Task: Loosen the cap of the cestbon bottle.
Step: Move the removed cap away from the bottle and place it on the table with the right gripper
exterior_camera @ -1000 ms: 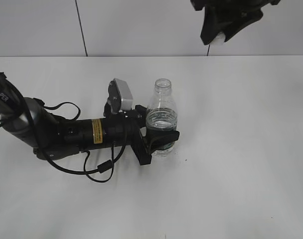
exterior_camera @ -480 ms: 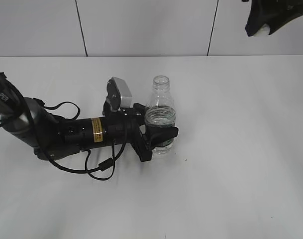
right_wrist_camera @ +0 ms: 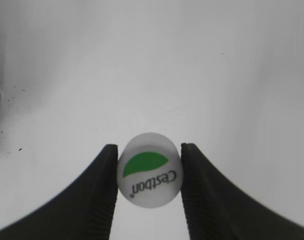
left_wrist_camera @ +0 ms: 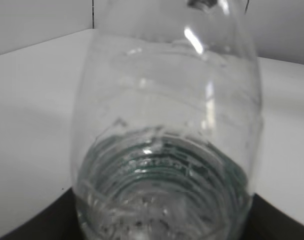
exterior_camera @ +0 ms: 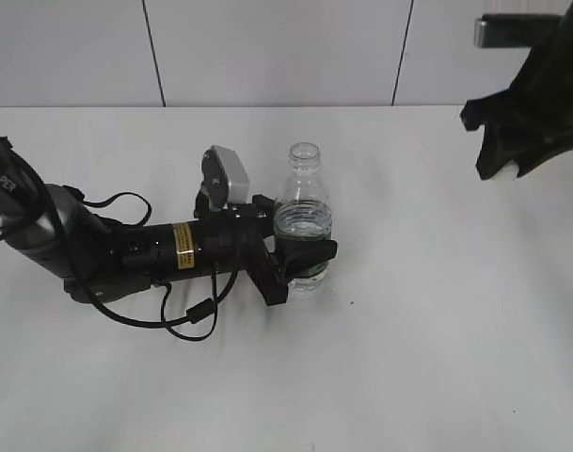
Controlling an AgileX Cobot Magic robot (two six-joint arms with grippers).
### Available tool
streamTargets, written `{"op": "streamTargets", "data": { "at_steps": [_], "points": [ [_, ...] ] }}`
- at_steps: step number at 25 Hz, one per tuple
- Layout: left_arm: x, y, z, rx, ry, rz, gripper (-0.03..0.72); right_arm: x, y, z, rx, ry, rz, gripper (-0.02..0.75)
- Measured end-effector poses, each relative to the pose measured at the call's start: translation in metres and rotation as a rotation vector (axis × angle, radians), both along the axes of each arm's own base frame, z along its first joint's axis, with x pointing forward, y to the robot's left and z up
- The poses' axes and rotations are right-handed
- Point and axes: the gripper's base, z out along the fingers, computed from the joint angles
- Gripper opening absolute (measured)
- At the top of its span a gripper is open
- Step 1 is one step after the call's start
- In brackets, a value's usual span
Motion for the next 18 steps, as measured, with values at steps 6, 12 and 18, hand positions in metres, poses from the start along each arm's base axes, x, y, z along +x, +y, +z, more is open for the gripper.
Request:
{"op": "streamTargets", "data": {
  "at_steps": [6,12,18],
  "points": [
    [0.000,0.000,0.000,0.000,0.000,0.000,0.402,-0.014,-0.004,-0.054,-0.001,-0.065,-0.031,0.294],
    [0.000,0.000,0.000,0.000,0.000,0.000,0.402,-0.007,-0.005,-0.085,-0.019,-0.083,-0.031,0.294],
    [0.000,0.000,0.000,0.001,0.000,-0.002,0.402,-0.007,-0.005,-0.114,-0.037,-0.007,-0.026,0.294]
  ]
}}
